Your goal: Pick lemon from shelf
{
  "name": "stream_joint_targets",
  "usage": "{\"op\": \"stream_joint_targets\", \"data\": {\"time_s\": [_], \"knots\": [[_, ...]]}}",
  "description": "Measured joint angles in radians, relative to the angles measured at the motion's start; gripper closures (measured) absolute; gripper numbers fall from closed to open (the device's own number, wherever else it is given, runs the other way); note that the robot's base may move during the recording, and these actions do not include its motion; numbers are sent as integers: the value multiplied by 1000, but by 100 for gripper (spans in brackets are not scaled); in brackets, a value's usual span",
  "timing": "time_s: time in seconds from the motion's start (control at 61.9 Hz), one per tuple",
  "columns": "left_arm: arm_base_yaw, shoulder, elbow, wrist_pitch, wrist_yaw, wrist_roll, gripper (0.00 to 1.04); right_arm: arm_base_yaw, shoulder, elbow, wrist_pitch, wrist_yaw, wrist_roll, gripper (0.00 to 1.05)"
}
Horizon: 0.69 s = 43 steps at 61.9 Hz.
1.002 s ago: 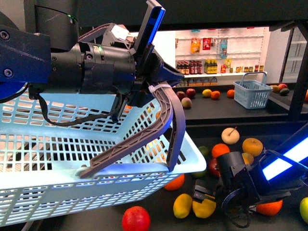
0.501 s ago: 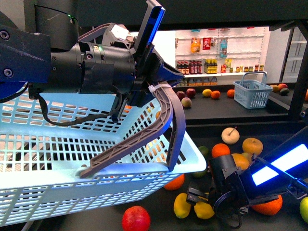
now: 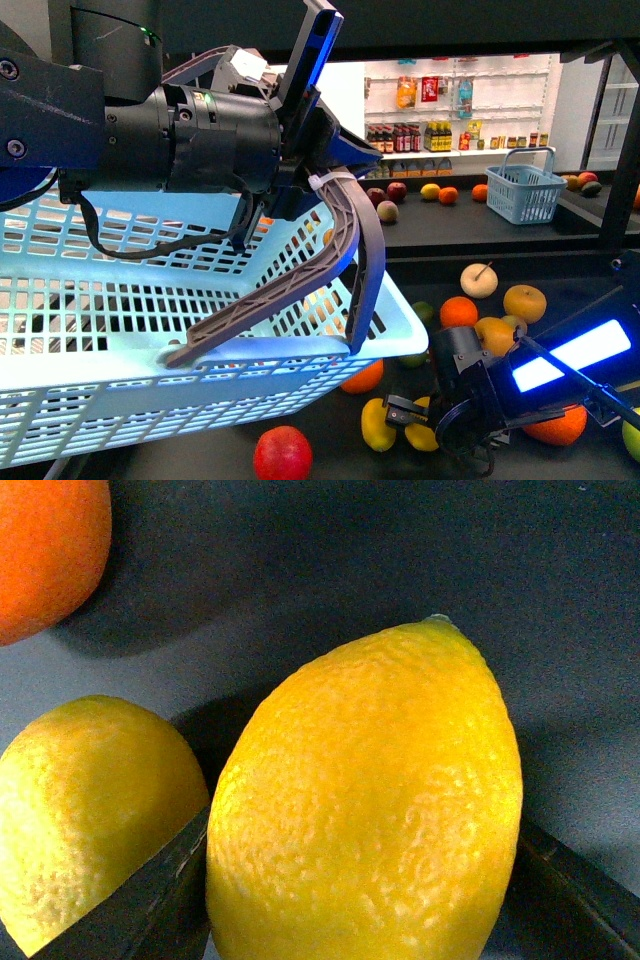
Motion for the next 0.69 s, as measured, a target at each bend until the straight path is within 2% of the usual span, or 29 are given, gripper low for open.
{"op": "stream_joint_targets", "data": {"time_s": [0.194, 0.339, 0.485, 0.695], "knots": [[0, 0, 0, 0, 0, 0, 98, -4, -6, -20, 18, -3, 1, 34], [0, 0, 0, 0, 0, 0, 98, -16, -53, -107, 57, -11, 3, 34], [0, 0, 0, 0, 0, 0, 98, -45, -145, -240, 125, -1, 0, 34], [0, 0, 0, 0, 0, 0, 98, -141, -449, -508, 288, 9, -32, 34]]}}
